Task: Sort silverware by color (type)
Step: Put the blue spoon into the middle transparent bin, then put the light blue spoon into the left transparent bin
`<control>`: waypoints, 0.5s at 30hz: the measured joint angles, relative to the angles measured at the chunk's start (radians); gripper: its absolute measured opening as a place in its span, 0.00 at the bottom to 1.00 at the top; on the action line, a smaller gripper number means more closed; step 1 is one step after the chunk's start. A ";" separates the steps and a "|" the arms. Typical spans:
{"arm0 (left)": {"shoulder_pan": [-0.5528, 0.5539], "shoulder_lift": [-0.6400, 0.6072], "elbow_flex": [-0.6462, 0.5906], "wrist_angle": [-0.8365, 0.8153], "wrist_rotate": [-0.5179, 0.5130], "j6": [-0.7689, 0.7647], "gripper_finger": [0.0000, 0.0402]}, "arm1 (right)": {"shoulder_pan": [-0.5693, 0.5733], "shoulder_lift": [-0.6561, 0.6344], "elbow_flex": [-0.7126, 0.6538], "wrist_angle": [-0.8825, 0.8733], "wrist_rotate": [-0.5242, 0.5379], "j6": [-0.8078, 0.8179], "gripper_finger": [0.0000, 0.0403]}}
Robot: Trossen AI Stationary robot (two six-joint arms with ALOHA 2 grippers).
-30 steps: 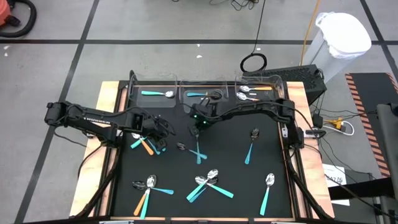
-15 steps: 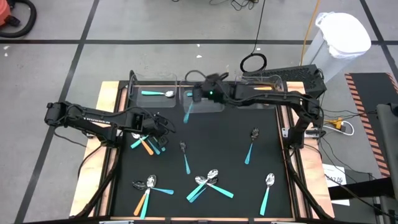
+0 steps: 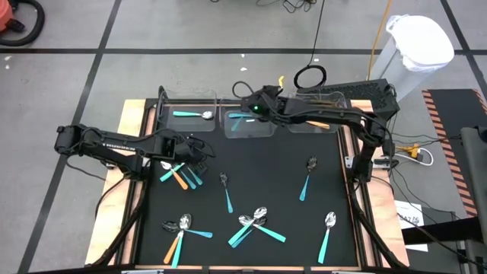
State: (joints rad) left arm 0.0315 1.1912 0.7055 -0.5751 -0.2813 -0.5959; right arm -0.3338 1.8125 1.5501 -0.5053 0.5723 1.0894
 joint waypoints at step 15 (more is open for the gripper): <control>0.000 0.000 0.000 -0.044 0.050 -0.032 0.07 | 0.010 -0.004 0.000 -0.054 -0.210 -0.102 0.40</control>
State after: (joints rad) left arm 0.0314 1.1912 0.7055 -0.6193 -0.2313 -0.6278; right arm -0.3233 1.8084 1.5501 -0.5596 0.3627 0.9876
